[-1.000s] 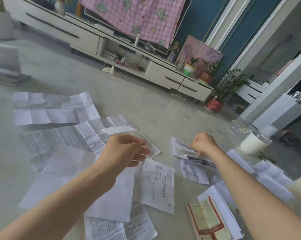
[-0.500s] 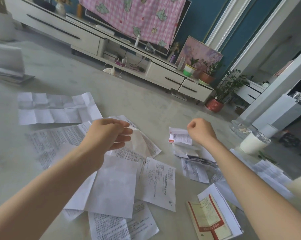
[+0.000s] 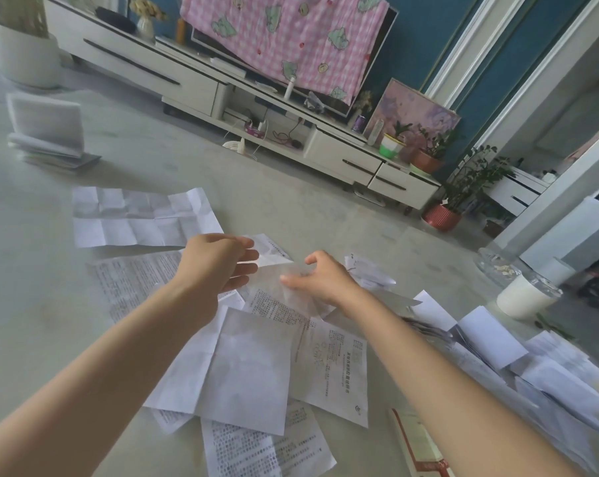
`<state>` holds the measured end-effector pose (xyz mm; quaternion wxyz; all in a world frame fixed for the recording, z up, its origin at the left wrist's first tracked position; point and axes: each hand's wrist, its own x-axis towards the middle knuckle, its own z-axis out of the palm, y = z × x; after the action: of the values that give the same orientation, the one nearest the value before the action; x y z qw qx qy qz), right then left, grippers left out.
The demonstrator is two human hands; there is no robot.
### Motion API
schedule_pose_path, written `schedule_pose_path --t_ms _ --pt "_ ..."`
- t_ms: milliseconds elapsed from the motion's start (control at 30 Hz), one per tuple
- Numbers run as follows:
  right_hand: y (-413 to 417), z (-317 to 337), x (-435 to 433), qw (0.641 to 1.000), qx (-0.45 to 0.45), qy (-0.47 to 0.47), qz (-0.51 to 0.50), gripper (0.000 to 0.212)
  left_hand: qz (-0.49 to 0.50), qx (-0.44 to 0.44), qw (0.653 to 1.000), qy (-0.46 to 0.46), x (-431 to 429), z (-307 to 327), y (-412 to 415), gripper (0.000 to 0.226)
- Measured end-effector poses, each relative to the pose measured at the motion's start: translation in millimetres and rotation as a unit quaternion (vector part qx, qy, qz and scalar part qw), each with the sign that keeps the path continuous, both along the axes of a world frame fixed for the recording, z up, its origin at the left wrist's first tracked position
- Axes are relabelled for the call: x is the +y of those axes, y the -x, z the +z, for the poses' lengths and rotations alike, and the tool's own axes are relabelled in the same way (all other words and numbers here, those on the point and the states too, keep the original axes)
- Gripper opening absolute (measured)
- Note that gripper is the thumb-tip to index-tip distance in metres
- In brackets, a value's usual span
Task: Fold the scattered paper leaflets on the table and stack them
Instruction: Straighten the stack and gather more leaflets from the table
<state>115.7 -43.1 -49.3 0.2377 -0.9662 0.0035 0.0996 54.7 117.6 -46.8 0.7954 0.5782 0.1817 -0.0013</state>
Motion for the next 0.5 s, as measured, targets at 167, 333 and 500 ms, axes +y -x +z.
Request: schedule_pose_path --t_ms 167,333,500 --pt "-6.8 -5.9 1.3 0.977 0.031 -0.187 -0.099 0.047 -0.007 0.001 1.0 0.001 -2.2 -2.6 -1.0 0.017" --pt "-13.9 16.7 -7.2 0.914 -0.072 -0.375 -0.135 0.013 0.015 -0.04 0.995 -0.094 -2.2 -6.3 -5.0 0.014" --pt "-2.5 57.9 -11.6 0.866 -0.145 -0.471 -0.089 0.013 0.004 -0.097 0.986 -0.132 -4.1 -1.6 -1.7 0.023"
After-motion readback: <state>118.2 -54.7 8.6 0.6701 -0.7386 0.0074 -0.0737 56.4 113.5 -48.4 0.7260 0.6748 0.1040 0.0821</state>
